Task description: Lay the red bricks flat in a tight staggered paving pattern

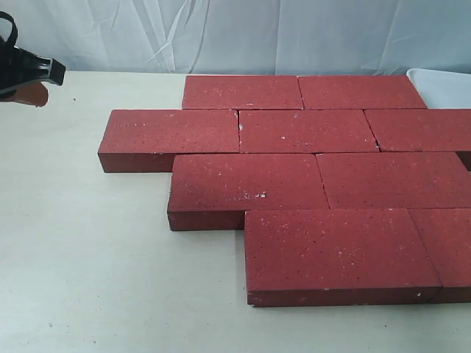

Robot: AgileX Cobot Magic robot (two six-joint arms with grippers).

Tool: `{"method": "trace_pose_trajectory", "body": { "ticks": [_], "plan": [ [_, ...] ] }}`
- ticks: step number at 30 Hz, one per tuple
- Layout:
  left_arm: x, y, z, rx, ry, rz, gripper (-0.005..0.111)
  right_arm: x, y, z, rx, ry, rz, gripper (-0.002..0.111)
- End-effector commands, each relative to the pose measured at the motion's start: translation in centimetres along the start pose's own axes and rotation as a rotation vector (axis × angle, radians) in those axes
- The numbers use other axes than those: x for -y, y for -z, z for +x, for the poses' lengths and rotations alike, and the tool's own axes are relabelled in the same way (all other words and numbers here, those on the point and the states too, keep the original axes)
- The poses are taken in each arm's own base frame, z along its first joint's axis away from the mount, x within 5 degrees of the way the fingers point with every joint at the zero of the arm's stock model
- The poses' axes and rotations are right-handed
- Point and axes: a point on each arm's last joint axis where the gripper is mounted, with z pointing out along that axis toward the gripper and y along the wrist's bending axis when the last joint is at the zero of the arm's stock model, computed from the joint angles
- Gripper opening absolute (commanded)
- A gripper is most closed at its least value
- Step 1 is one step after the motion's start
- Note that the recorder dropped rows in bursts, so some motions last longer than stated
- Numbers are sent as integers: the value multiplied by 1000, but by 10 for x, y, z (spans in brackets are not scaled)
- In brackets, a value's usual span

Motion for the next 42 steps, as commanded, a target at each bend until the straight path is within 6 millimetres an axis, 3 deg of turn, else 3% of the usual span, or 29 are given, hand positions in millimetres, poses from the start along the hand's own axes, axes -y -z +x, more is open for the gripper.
{"method": "trace_pose_trajectory", "body": {
  "ticks": [1, 15, 21, 32, 42],
  "plan": [
    [0, 3, 0, 13, -7, -5, 0, -7, 1, 1, -3, -109, -76, 0],
    [0, 3, 0, 13, -7, -5, 0, -13, 6, 2, 7, -180, -153, 0],
    [0, 3, 0, 13, -7, -5, 0, -19, 15, 1, 35, -287, -234, 0],
    [0, 3, 0, 15, -7, -5, 0, -17, 15, 3, 52, -258, -212, 0],
    [0, 3, 0, 15, -7, -5, 0, -24, 3, 46, 79, -194, -207, 0]
  ]
}}
